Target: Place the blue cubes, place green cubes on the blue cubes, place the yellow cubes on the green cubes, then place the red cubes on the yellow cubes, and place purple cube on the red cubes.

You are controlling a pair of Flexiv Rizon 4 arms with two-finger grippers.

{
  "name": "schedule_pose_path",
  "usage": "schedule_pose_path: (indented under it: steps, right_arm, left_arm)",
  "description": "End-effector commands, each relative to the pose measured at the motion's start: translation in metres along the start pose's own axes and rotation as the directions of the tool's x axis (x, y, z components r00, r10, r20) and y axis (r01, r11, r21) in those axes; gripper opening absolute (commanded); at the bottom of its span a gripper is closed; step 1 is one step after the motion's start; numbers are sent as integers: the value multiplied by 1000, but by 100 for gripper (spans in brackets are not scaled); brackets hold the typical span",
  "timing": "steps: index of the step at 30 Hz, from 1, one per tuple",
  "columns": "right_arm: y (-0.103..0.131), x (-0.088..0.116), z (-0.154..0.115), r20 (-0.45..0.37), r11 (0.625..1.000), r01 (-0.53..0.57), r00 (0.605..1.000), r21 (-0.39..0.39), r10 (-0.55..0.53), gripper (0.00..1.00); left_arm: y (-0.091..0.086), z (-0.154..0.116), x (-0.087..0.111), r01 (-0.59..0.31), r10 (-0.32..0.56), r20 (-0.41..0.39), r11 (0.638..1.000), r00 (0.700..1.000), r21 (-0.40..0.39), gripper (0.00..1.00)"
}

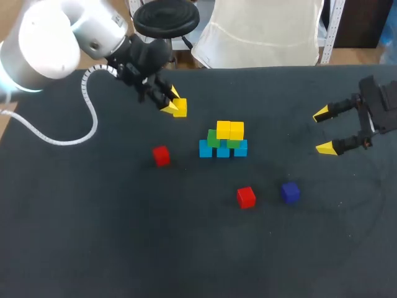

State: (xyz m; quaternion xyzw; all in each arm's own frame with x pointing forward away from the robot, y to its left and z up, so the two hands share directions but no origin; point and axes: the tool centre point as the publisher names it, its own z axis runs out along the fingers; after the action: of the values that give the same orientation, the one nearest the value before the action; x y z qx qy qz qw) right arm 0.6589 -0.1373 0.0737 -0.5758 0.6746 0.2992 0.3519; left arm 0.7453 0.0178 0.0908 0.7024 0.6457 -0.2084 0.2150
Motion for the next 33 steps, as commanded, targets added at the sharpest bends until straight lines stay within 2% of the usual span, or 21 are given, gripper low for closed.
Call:
schedule_pose_path:
  steps: [1, 3, 19, 33]
  right_arm:
    - [-1, 0, 1, 2, 1000, 1, 1000, -2, -1, 100]
    - [-1, 0, 1, 2, 1000, 1, 1000, -2, -1, 100]
    - [-1, 0, 1, 2, 1000, 1, 1000, -2, -1, 100]
    - [-1, 0, 1, 2, 1000, 1, 1000, -2, -1, 100]
  left_arm:
    - [-26, -1, -7, -5, 6, 18, 997, 1000, -76, 0]
    - [-31, 1, -12, -13, 13, 0, 997, 1000, -74, 0]
    - [-53, 18, -31, -35, 37, 30, 998, 999, -58, 0]
    - [-51, 37, -36, -49, 50, 35, 999, 998, -22, 0]
